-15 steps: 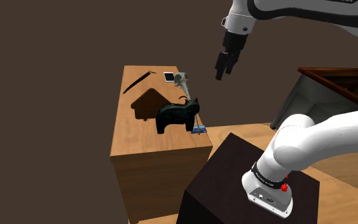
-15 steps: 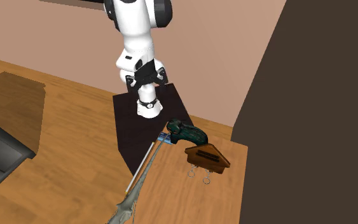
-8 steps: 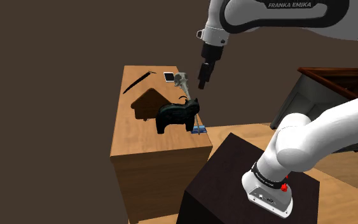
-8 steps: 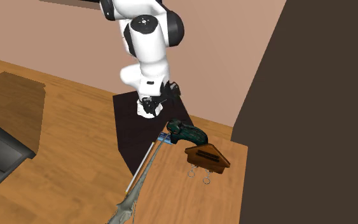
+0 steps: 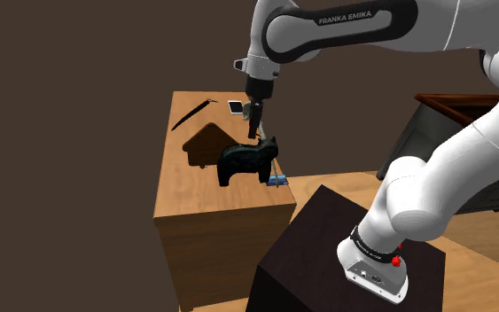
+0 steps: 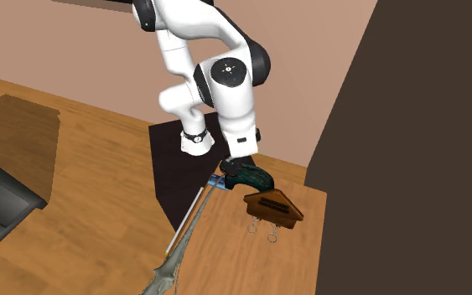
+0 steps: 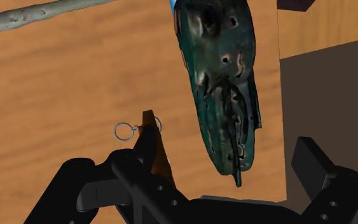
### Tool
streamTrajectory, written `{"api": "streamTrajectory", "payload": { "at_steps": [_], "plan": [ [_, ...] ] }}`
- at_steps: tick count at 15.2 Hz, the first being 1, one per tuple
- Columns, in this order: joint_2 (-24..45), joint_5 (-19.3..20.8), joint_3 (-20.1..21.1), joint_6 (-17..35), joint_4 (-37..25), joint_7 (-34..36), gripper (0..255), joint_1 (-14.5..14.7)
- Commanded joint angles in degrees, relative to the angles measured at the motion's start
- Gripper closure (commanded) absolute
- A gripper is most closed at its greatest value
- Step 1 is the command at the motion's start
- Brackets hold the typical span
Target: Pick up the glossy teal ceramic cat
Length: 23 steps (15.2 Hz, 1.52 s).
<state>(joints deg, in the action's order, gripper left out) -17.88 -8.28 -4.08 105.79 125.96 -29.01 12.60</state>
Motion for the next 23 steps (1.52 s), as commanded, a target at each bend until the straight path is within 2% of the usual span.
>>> {"api": "streamTrajectory", "payload": {
  "at_steps": [1,3,11,13,14,23],
  "plan": [
    [2.97,-1.46,0.53,1.42,-1.12,-3.55,0,1.74],
    [6.00,-2.78,1.01,2.54,-2.52,-7.11,0,3.24],
    [7.53,-3.33,1.09,8.29,1.79,-8.26,0,3.30],
    [7.53,-3.33,1.10,8.28,1.80,-8.26,0,3.30],
    [7.66,-3.33,1.08,8.27,1.64,-8.28,255,3.29],
    [7.53,-3.33,1.09,8.29,1.79,-8.26,255,3.30]
  ]
}}
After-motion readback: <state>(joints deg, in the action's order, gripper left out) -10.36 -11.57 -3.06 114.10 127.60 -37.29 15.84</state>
